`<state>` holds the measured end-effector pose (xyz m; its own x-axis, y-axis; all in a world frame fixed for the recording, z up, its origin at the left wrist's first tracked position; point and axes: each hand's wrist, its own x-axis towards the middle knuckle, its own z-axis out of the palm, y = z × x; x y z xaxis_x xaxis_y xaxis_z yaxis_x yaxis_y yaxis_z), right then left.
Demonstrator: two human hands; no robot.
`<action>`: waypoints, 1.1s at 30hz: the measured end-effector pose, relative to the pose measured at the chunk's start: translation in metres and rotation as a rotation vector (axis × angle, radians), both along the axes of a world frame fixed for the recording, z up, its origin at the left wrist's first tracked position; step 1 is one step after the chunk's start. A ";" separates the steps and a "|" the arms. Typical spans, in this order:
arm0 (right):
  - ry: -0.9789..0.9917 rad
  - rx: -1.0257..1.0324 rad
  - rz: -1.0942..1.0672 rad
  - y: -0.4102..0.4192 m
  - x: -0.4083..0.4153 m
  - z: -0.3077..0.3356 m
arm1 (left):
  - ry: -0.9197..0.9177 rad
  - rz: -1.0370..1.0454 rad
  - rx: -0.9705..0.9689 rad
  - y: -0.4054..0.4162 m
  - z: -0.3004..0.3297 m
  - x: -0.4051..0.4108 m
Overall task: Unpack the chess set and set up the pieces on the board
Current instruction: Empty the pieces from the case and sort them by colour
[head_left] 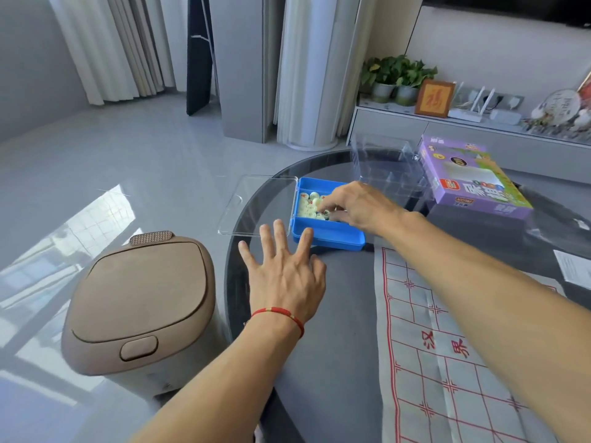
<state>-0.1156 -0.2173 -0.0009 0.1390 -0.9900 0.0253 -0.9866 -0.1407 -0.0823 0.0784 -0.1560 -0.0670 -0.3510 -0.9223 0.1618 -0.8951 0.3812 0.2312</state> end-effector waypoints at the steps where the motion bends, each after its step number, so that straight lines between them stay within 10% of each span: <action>1: 0.021 0.003 0.014 0.001 0.001 0.000 | 0.000 0.000 0.002 0.000 0.000 0.000; 14: 0.227 -0.037 0.036 -0.005 0.000 -0.004 | 0.014 0.008 0.001 -0.002 0.001 -0.001; 20: -0.349 -0.240 -0.151 0.020 -0.002 0.020 | 0.017 0.001 0.018 -0.002 0.002 0.001; 24: -0.808 0.212 -0.063 0.084 0.015 0.029 | 0.032 0.012 -0.002 0.000 0.002 0.000; 33: -0.561 0.296 0.063 0.127 0.044 -0.001 | 0.006 0.003 0.015 0.000 0.004 0.002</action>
